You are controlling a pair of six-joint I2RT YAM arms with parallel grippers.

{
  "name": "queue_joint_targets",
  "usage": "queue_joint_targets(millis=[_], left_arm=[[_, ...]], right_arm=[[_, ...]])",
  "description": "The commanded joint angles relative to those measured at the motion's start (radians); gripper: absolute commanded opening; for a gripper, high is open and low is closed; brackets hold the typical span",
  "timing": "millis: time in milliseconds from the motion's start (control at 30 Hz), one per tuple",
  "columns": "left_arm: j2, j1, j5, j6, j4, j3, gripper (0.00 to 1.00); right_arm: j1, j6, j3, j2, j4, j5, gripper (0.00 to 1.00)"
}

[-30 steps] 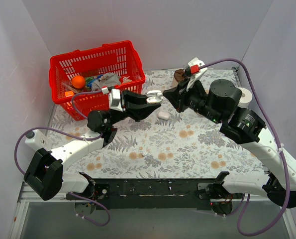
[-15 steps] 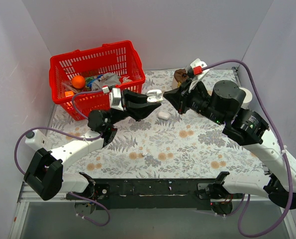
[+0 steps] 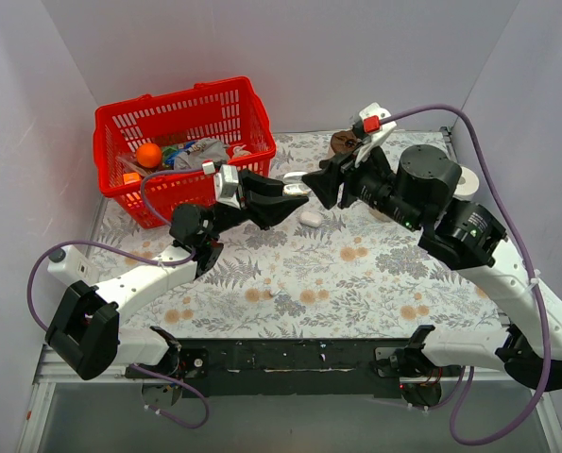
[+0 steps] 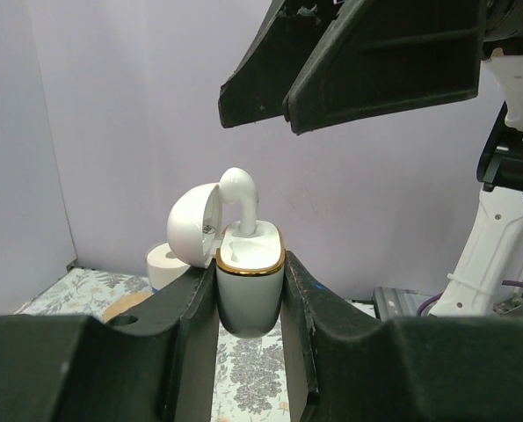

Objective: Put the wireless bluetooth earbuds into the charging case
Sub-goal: Adjust the earbud with the charging case.

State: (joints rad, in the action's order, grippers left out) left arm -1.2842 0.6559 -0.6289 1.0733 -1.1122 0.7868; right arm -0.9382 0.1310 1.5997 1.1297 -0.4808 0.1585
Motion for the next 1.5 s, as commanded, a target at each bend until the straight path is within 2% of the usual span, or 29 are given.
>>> queue_joint_targets(millis=[0, 233, 467, 667, 733, 867, 967, 1133, 1233, 1267, 1367, 1467], left_arm=[[0.033, 0.004, 0.001, -0.016, 0.000, 0.043, 0.00], [0.028, 0.005, -0.003, -0.009, -0.024, 0.039, 0.00], [0.033, 0.005, 0.008, -0.010, -0.038, 0.037, 0.00], [0.031, 0.005, 0.014, -0.007, -0.047, 0.035, 0.00], [0.029, 0.005, 0.018, -0.004, -0.051, 0.034, 0.00], [0.031, 0.005, 0.021, 0.002, -0.061, 0.032, 0.00], [0.034, 0.005, 0.020, 0.005, -0.072, 0.025, 0.00], [0.043, 0.005, 0.017, 0.005, -0.074, 0.015, 0.00], [0.049, 0.005, 0.009, 0.004, -0.075, 0.011, 0.00], [0.051, 0.005, 0.008, 0.005, -0.075, 0.009, 0.00], [0.056, 0.005, 0.005, 0.005, -0.080, 0.003, 0.00], [0.057, 0.007, -0.011, 0.013, -0.093, 0.003, 0.00]], right_arm=[[-0.005, 0.010, 0.065, 0.028, -0.019, 0.027, 0.56], [-0.005, 0.005, 0.075, 0.061, -0.039, 0.062, 0.52], [-0.005, 0.009, 0.077, 0.058, -0.041, 0.047, 0.29], [-0.007, 0.010, 0.072, 0.050, -0.042, 0.041, 0.24], [-0.005, 0.012, 0.069, 0.047, -0.041, 0.039, 0.26], [-0.005, 0.022, 0.066, 0.039, -0.029, 0.032, 0.47], [-0.005, 0.033, 0.069, 0.021, -0.009, 0.038, 0.55], [-0.004, 0.032, 0.078, -0.004, 0.001, 0.093, 0.57], [-0.004, 0.032, 0.048, -0.027, 0.021, 0.134, 0.48], [-0.002, 0.033, 0.030, -0.033, 0.025, 0.139, 0.40], [-0.002, 0.032, 0.029, -0.031, 0.015, 0.148, 0.28], [0.002, 0.027, 0.034, -0.018, -0.002, 0.157, 0.20]])
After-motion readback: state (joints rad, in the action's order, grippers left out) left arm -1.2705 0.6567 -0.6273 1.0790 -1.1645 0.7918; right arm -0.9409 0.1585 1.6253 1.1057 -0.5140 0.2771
